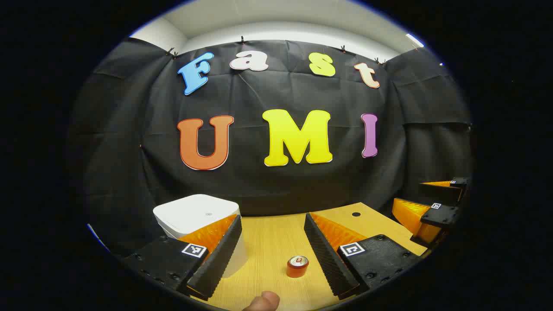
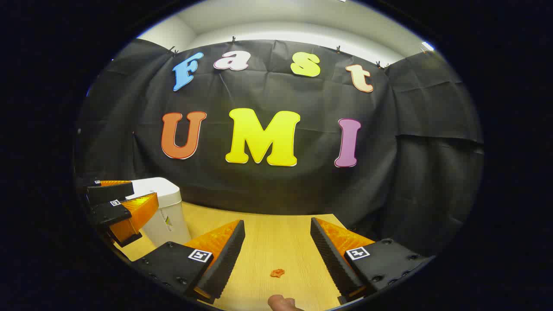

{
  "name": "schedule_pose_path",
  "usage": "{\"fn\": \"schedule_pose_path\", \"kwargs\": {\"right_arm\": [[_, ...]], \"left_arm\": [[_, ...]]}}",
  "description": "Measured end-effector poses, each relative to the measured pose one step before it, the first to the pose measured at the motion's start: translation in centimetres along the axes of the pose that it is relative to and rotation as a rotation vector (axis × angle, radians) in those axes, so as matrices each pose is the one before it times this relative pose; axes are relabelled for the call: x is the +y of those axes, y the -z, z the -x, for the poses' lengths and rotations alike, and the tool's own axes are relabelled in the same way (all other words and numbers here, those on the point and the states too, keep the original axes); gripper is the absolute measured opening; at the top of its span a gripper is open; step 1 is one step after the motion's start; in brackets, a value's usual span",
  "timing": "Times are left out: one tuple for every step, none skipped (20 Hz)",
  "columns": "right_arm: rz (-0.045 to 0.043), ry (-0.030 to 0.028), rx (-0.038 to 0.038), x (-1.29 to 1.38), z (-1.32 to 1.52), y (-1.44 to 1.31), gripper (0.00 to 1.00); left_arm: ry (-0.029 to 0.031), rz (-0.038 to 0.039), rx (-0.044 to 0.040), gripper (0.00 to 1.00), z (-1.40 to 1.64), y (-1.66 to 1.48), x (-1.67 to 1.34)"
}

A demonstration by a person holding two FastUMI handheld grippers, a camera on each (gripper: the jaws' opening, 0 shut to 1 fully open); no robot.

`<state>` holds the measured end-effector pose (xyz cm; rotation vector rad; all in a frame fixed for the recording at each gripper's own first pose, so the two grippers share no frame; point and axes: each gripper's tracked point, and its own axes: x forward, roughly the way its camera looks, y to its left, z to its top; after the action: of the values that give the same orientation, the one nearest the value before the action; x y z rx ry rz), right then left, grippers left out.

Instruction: Press the lid of the desktop garbage bin to open it, pick up the crumpled paper on the desktop and throw it into the bin, then pick up the pop can on the desktop and drop it into the bin, and finally close the garbage bin lid.

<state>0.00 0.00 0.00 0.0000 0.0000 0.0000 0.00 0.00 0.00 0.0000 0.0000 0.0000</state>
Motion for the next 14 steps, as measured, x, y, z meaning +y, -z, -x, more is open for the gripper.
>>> {"fn": "schedule_pose_path", "kwargs": {"right_arm": [[0.00061, -0.00137, -0.00097, -0.141, -0.196, -0.014, 0.92], [-0.00155, -0.00322, -0.00051, -0.054, -0.140, -0.066, 0.92], [-0.00100, -0.00076, 0.00105, -0.015, -0.270, -0.049, 0.92], [-0.00232, -0.00464, -0.00098, -0.089, -0.160, 0.033, 0.96], [0.00081, -0.00221, -0.00066, 0.046, -0.104, -0.054, 0.96], [0.00156, -0.00293, -0.00051, 0.012, -0.259, -0.067, 0.96], [0.00053, -0.00344, 0.00246, 0.039, -0.184, 0.055, 1.00], [0.00070, -0.00363, 0.00415, 0.161, -0.131, 0.198, 0.96], [-0.00122, -0.00540, 0.00337, 0.099, -0.126, 0.091, 0.96], [0.00175, -0.00318, 0.00436, 0.056, -0.138, 0.042, 0.96], [0.00148, -0.00221, 0.00314, -0.005, -0.190, 0.103, 0.96], [-0.00058, -0.00315, 0.00233, 0.006, -0.190, 0.061, 0.96], [0.00036, -0.00161, 0.00048, -0.027, -0.248, -0.089, 0.96], [0.00236, 0.00122, 0.00186, -0.124, -0.231, 0.057, 0.96]], "left_arm": [[-0.00225, -0.00186, 0.00033, 0.96, -0.152, 0.040, -0.049], [-0.00053, -0.00077, 0.00233, 0.96, -0.129, 0.037, -0.104], [-0.00312, -0.00105, 0.00202, 0.96, -0.098, 0.002, -0.065], [-0.00507, -0.00097, -0.00020, 0.96, -0.103, -0.018, 0.117], [-0.00323, -0.00063, -0.00176, 0.96, -0.099, 0.036, 0.037], [-0.00235, -0.00071, -0.00104, 0.96, -0.132, 0.002, 0.093], [0.00037, -0.00058, 0.00042, 0.96, -0.119, 0.018, 0.098], [-0.00492, -0.00037, 0.00218, 0.96, -0.220, -0.051, 0.173], [-0.00933, -0.00143, 0.00232, 0.96, -0.150, 0.086, 0.319], [-0.01425, -0.00398, 0.00870, 0.96, -0.226, 0.269, 0.413], [-0.01974, -0.00362, 0.00449, 0.95, -0.378, 0.009, 0.589], [-0.01304, -0.00043, 0.00248, 0.95, -0.297, -0.031, 0.544], [-0.01027, 0.00394, 0.00301, 0.94, -0.368, -0.002, 0.359], [-0.00983, 0.00518, 0.00337, 0.93, -0.426, 0.059, 0.343]]}}
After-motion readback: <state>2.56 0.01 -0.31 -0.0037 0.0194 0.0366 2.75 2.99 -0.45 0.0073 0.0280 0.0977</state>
